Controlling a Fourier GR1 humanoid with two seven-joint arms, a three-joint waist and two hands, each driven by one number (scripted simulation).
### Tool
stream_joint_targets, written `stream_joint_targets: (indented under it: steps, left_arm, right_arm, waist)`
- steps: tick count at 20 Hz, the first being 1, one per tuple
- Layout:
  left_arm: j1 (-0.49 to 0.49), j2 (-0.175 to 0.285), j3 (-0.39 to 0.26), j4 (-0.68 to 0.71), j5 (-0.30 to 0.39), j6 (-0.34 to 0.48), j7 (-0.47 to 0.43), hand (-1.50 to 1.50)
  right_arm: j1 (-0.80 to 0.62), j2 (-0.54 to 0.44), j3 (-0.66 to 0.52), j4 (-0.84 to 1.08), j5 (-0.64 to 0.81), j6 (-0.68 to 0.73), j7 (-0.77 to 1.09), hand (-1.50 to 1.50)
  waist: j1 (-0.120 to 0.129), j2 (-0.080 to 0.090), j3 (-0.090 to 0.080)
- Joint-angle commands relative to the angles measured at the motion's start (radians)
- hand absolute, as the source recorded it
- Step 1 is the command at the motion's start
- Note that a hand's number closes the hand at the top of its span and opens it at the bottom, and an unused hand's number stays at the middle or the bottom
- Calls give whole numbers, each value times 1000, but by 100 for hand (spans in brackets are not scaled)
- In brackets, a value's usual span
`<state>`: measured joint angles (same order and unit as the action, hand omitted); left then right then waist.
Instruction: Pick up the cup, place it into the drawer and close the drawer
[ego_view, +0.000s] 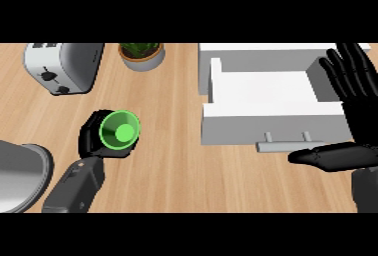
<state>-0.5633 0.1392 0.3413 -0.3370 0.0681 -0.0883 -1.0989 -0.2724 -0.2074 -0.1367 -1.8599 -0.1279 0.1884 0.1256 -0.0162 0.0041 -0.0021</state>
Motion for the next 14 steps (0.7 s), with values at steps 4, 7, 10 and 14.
stream_joint_targets:
  steps: [4,7,10,14]
  left_arm:
    - [-140,-32,-66,-129,-6,-84,85,150]
    - [-195,-116,-101,-202,-22,31,146,150]
    - [-244,-122,-144,-308,-18,-1,300,150]
    - [-316,-138,-171,-403,5,58,437,150]
  right_arm:
    - [-34,-31,-48,49,-29,16,-4,-150]
    - [55,30,22,-33,32,-19,-14,-150]
    - [8,3,-1,-32,8,-19,38,-150]
    - [44,4,-12,-7,18,-1,-33,-150]
  waist:
    - [19,-7,3]
    - [12,-9,3]
    - [23,-14,3]
    - [17,-10,3]
